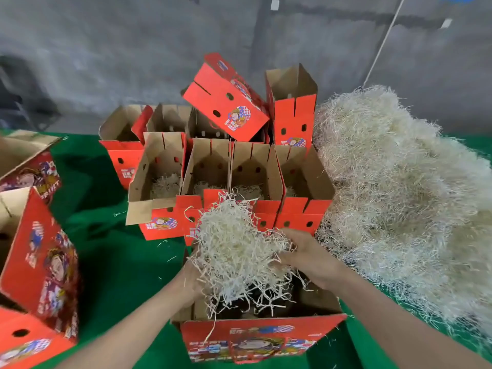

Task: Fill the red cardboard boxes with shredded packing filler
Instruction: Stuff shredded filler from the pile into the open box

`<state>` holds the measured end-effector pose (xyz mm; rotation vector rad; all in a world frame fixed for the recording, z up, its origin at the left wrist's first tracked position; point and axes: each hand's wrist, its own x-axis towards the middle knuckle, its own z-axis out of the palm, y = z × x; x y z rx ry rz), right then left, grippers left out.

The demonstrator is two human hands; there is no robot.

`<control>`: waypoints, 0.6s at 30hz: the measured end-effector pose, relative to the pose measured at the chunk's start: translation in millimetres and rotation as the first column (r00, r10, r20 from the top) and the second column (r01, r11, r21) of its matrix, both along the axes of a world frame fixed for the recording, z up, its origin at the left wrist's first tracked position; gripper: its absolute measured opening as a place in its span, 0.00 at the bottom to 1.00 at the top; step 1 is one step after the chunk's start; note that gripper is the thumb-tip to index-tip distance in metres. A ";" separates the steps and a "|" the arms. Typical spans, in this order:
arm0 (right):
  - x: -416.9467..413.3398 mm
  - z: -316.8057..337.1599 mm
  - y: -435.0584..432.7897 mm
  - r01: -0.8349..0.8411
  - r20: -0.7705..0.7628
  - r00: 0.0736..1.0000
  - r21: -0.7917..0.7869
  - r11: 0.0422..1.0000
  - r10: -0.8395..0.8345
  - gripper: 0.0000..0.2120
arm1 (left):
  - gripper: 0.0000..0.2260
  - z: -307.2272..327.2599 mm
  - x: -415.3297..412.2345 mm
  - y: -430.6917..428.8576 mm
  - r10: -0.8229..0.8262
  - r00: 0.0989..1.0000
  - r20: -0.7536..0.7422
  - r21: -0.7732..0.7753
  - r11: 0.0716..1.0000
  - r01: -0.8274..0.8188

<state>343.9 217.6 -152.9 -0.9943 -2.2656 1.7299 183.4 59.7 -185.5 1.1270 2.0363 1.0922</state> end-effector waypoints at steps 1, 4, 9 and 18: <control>3.6 -2.7 1.1 0.033 -0.010 0.999 0.006 0.999 -0.033 0.28 | 0.13 -2.0 -4.2 -8.6 -0.057 0.993 -0.107 -0.106 0.993 0.046; 11.0 -8.3 -1.1 0.075 -0.008 0.997 -0.009 0.997 -0.076 0.23 | 0.21 -17.5 -16.9 -15.6 -0.003 0.998 0.069 -0.189 0.982 0.016; 8.0 -21.0 -2.9 0.237 -0.024 0.970 -0.113 0.965 -0.242 0.17 | 0.26 2.8 -6.5 -9.5 -0.107 0.895 0.432 -0.173 0.965 0.199; 10.5 -29.8 -8.8 -0.011 -0.061 0.998 -0.419 0.908 -0.016 0.14 | 0.38 11.1 17.9 30.8 0.144 0.667 0.731 -0.177 0.984 -0.018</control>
